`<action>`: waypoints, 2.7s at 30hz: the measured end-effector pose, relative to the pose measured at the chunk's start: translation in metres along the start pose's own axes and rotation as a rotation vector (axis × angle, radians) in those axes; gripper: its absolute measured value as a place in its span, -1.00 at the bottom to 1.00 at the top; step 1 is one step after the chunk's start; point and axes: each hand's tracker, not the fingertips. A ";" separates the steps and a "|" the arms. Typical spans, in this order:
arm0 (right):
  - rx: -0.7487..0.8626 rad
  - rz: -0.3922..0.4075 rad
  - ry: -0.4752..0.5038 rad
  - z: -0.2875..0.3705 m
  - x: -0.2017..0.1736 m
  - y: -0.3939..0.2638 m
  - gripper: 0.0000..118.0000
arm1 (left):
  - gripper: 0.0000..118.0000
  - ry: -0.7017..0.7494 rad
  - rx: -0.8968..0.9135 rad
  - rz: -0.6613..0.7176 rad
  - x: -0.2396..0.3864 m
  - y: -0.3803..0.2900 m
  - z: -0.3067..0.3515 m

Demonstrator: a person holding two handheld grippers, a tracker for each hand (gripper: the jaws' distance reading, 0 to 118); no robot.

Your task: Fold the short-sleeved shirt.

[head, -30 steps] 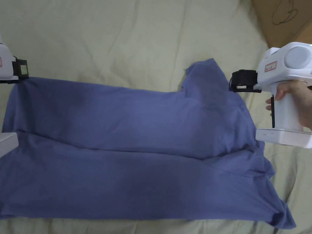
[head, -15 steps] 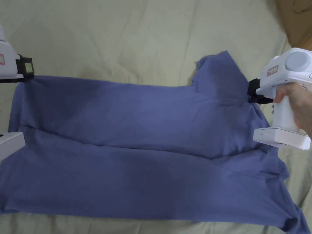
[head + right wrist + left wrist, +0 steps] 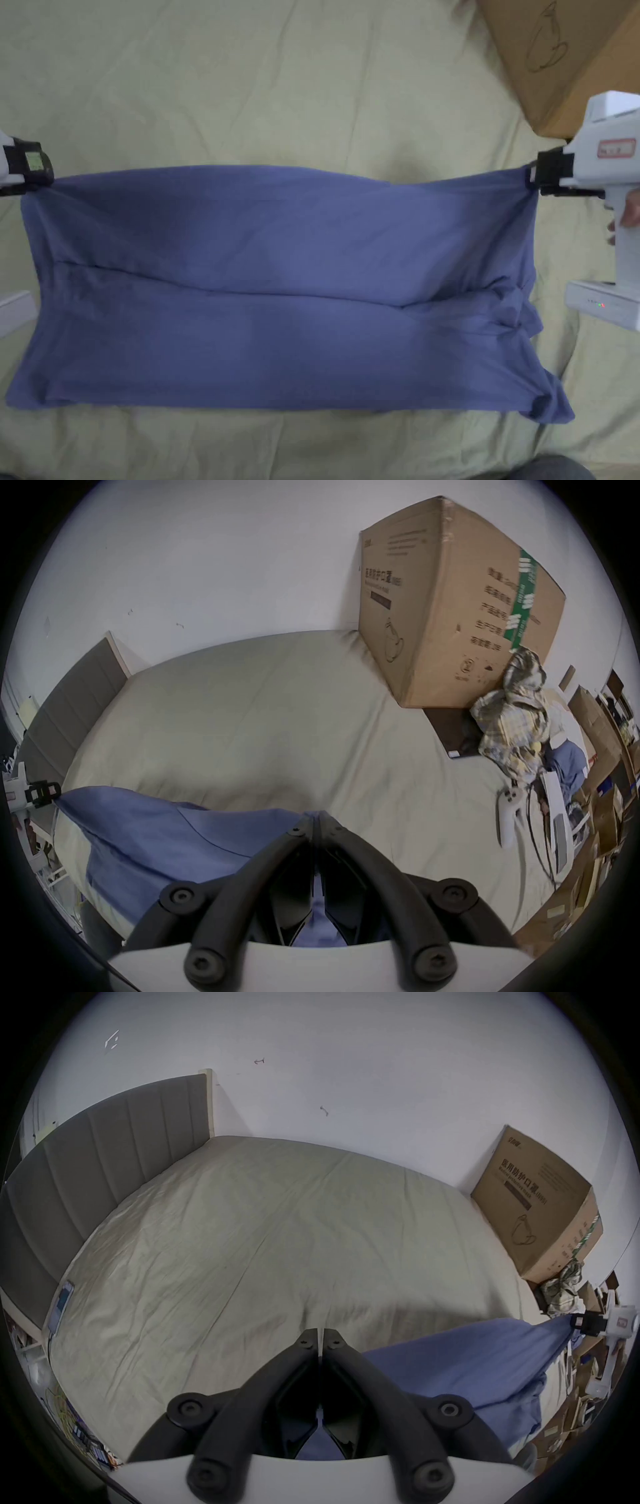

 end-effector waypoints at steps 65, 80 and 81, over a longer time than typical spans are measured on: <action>0.547 0.009 0.118 0.141 -0.087 -0.129 -1.00 | 1.00 -0.248 -0.029 0.260 -0.084 -0.089 0.034; 0.427 -0.033 0.156 0.122 -0.101 -0.129 -1.00 | 0.23 -0.400 -0.265 0.468 -0.113 -0.171 -0.028; 0.422 -0.033 0.159 0.121 -0.102 -0.129 -1.00 | 0.23 -0.398 -0.279 0.474 -0.113 -0.172 -0.030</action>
